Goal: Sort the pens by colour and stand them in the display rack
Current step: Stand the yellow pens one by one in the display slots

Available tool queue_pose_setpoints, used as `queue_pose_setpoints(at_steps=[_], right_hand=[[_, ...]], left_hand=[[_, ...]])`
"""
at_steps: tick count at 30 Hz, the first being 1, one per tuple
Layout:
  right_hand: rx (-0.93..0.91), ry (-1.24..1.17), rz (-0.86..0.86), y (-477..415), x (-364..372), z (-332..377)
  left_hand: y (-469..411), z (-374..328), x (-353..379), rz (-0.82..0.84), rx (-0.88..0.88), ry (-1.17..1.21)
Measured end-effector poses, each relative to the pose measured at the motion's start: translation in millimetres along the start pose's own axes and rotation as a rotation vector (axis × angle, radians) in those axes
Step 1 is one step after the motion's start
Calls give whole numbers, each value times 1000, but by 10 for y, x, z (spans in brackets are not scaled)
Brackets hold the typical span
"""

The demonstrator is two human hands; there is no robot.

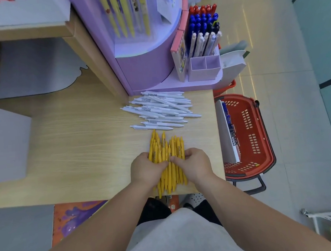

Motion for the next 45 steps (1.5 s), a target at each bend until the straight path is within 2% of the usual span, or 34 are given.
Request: queue_pose_setpoints(at_steps=[10,16,21,30,34,45], right_hand=[[-6,-136,45,6,-20,-27],[-76,-71,13,28,40,-23],[-65,-93,5,-25,56,12],[4,-347,106,-15,23,47],[19,-383,122,-3,42,79],[-33,-550,222,106,34,333]], left_hand=[[-52,1,-27,90,-95,290],[-36,-7,-33,136,-83,377],[-30,4,-18,108,-82,385],[9,-98,7,130,-39,487],[14,-108,-20,165,-46,558],[-35,-226,-198,227,-97,768]])
Point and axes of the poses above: each hand's wrist, its own y-axis away from the middle knuckle, its own x-axis out of the palm, z = x × y, the point moved 1 cm from there along -y, towards the middle knuckle, and after that the axes turned 3 degrees about x, right-handed, at the moved point
